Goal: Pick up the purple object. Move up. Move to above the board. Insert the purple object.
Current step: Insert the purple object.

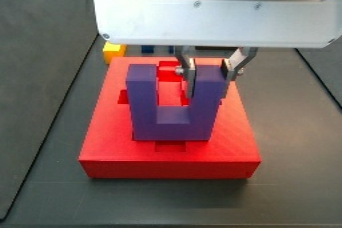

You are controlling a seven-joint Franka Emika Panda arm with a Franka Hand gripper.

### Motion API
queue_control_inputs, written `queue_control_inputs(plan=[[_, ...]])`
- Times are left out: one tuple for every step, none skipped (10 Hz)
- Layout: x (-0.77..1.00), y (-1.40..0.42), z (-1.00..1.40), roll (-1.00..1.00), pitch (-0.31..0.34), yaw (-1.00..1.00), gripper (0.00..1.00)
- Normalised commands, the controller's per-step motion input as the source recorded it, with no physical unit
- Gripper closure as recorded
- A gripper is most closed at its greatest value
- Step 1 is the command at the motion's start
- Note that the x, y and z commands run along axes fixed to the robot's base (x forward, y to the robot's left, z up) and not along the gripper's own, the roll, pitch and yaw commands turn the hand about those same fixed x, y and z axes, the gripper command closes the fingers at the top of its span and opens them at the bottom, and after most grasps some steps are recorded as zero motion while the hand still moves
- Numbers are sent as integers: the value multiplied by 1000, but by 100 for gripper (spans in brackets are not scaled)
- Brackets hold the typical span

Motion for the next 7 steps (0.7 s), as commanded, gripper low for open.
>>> queue_control_inputs(plan=[[-57, 0, -131, 0, 0, -57, 100], [0, 0, -140, 0, 0, -40, 100], [43, 0, -146, 0, -1, 0, 100], [23, 0, -174, 0, 0, 0, 100], [0, 0, -197, 0, 0, 0, 100], [3, 0, -211, 0, 0, 0, 100], [9, 0, -229, 0, 0, 0, 100]])
